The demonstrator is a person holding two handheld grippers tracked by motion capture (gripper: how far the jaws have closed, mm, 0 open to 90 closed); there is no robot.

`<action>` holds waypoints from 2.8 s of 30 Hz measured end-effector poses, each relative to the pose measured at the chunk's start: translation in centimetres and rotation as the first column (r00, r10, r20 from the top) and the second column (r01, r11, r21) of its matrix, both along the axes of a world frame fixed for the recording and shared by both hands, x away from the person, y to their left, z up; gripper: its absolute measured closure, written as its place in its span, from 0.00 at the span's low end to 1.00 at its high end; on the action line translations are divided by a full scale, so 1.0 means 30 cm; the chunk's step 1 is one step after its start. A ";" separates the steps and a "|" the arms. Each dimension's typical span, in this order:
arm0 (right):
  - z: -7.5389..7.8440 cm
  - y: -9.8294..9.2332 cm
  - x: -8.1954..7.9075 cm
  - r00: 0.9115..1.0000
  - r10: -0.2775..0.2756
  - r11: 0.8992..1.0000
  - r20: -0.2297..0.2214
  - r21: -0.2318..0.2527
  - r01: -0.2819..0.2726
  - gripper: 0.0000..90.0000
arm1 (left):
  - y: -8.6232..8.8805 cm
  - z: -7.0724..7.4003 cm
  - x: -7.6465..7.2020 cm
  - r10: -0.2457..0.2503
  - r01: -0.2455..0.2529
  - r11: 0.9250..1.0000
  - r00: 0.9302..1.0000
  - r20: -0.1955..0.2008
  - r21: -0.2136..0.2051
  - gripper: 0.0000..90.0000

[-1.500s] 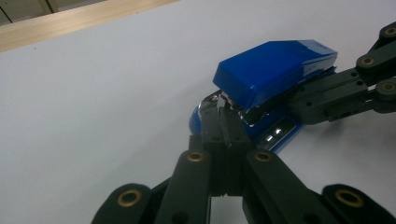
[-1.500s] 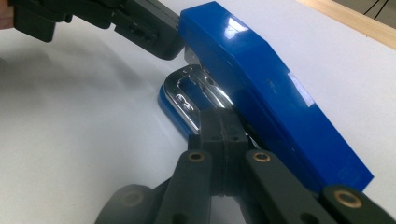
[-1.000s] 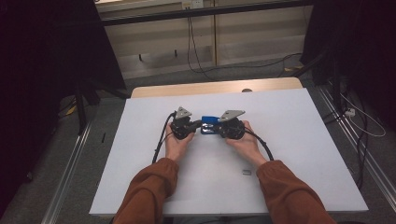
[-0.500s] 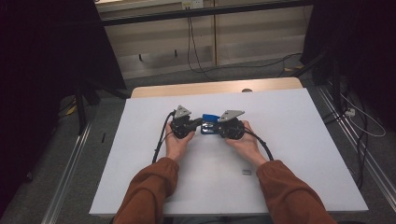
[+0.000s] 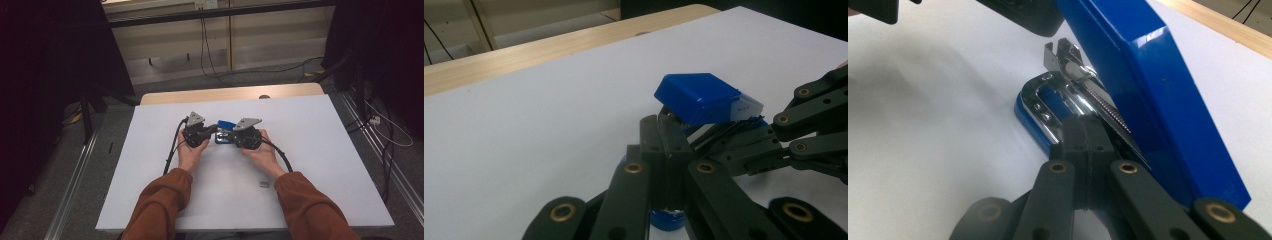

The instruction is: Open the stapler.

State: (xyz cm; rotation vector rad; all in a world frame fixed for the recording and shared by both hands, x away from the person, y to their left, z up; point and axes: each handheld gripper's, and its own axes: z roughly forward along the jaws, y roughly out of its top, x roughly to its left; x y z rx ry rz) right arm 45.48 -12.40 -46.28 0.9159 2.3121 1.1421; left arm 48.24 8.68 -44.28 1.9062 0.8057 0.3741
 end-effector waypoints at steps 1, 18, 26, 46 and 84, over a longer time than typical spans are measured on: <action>0.000 0.000 0.000 1.000 0.000 1.000 0.000 0.000 0.000 1.00 | 0.000 -0.001 0.001 0.000 0.000 1.000 1.000 0.001 0.000 1.00; 0.005 0.012 -0.010 1.000 -0.003 1.000 0.022 -0.018 0.004 1.00 | -0.001 0.003 0.001 -0.002 0.002 1.000 1.000 0.009 -0.015 1.00; 0.035 0.042 -0.018 0.994 -0.030 1.000 0.107 0.010 0.030 1.00 | -0.001 -0.002 0.004 0.000 0.000 1.000 1.000 0.007 -0.011 1.00; 0.017 0.089 -0.014 0.986 -0.101 0.993 0.135 0.068 0.092 1.00 | -0.004 -0.020 0.010 -0.017 0.017 1.000 1.000 -0.011 0.001 1.00; 0.034 0.069 -0.011 0.975 -0.163 0.984 0.149 0.095 0.150 1.00 | -0.024 -0.037 0.011 -0.019 0.018 0.999 1.000 0.004 0.048 1.00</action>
